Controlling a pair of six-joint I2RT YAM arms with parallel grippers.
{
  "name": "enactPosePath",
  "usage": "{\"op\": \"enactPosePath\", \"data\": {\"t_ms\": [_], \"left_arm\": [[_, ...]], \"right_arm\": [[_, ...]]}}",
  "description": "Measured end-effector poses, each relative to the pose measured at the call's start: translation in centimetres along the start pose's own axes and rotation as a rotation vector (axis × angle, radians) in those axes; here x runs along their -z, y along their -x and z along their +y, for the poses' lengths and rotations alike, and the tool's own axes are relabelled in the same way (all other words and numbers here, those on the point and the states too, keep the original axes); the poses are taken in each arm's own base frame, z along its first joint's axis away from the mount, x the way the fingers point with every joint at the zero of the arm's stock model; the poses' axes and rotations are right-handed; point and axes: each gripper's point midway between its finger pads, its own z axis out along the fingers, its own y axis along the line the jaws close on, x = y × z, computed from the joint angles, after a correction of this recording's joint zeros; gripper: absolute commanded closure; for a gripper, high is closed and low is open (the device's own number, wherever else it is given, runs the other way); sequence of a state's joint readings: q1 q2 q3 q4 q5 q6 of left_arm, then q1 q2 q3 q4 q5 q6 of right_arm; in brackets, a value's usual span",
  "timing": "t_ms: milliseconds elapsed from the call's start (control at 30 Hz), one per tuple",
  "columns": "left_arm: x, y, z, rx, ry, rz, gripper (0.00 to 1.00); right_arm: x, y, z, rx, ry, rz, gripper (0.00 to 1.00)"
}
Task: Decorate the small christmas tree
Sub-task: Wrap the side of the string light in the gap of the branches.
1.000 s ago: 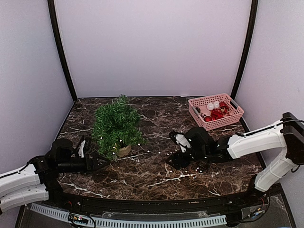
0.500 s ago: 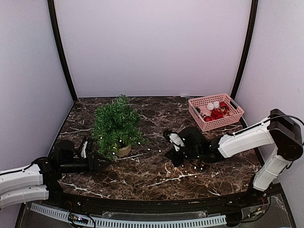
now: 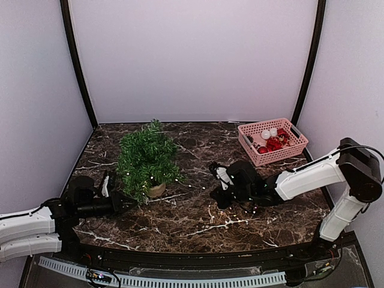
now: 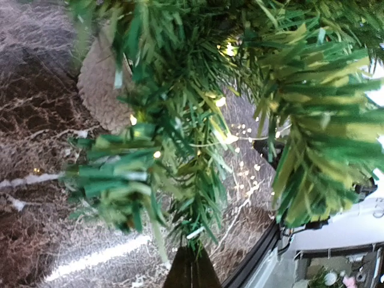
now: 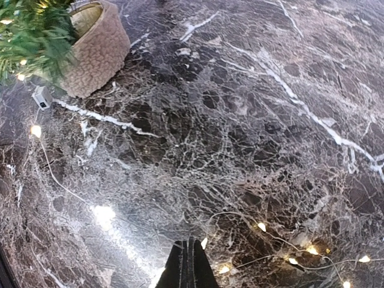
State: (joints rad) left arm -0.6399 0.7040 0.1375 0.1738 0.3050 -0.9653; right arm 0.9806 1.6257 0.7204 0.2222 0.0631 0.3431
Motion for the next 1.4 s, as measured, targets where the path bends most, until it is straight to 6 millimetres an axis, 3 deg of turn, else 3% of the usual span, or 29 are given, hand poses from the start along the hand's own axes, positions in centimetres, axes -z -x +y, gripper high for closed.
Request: {"op": "enactPosePath", "data": {"t_ms": [500,633,800,1033,1133,1267,1400], "left_arm": [[0.6,1.0,1.6,-0.013,0.116,-0.055,1.0],[1.0,1.7,1.9,-0.037,0.159,-0.074,1.0],[1.4,2.2,2.5,-0.061,0.2,-0.087,1.0],[1.8,2.7,2.7,-0.089,0.238,-0.089,1.0],[1.9,2.8,2.9,-0.096,0.251,-0.088,1.0],[2.0,2.8,3.0,-0.098,0.256,-0.089,1.0],[2.0,2.8,3.0,-0.1,0.259,-0.089,1.0]], "right_arm": [[-2.8,-2.9,0.4,-0.043,0.025,0.127,1.0],[-2.8,-2.7,0.7,-0.049,0.035,0.13,1.0],[-1.5,-2.5,2.1,-0.024,0.061,0.135,1.0],[2.7,-1.3,7.6,0.067,0.186,0.104,1.0],[4.2,-0.5,8.2,0.074,0.204,0.082,1.0],[4.6,-0.3,8.3,0.077,0.206,0.079,1.0],[3.5,-1.3,8.6,0.084,0.215,0.116,1.0]]}}
